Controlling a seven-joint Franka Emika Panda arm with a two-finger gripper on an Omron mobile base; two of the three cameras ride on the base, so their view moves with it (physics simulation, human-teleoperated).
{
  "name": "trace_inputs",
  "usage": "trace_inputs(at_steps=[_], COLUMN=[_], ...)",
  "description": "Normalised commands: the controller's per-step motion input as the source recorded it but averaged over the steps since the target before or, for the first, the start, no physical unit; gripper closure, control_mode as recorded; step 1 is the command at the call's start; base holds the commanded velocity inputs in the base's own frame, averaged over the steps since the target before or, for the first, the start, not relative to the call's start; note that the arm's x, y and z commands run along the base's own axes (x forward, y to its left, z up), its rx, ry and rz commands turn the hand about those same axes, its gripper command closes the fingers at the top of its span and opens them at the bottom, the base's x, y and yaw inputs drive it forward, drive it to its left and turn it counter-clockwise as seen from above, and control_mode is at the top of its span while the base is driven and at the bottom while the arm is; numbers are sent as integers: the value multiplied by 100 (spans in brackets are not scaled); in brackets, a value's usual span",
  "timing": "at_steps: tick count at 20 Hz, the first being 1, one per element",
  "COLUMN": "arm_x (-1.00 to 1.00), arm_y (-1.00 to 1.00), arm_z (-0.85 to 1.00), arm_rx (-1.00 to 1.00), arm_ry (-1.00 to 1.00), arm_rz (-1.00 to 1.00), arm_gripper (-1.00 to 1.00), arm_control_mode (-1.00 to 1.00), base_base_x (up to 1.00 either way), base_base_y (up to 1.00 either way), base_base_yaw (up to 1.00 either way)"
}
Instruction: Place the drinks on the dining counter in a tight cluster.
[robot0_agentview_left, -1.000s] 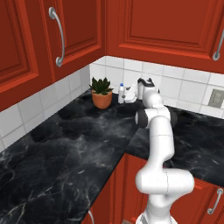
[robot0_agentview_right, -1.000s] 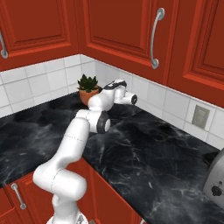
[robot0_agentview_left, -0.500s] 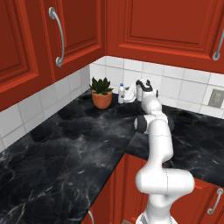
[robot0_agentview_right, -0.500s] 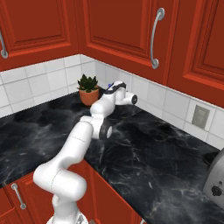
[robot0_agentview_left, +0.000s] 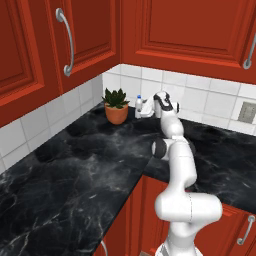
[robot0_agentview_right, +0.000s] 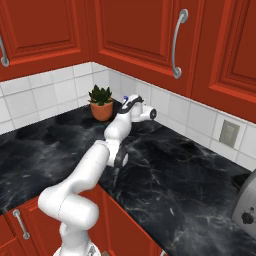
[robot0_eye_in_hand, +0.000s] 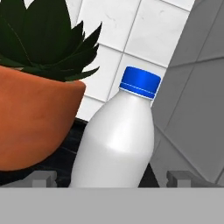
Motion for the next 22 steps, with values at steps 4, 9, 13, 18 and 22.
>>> trace_inputs(at_steps=[4, 9, 13, 18, 22], arm_x=[9, 12, 16, 18, 4], arm_y=[1, 2, 0, 0, -17], arm_z=[-1, 0, 0, 0, 6], arm_rx=[0, 0, 0, 0, 0], arm_ry=[0, 0, 0, 0, -2], arm_rz=[1, 1, 2, 2, 5], arm_gripper=[-100, -100, -100, 100, 100], arm_control_mode=[-100, -100, -100, -100, -100], base_base_x=[0, 0, 0, 0, 0], base_base_y=[0, 0, 0, 0, 0], base_base_yaw=[0, 0, 0, 0, 0])
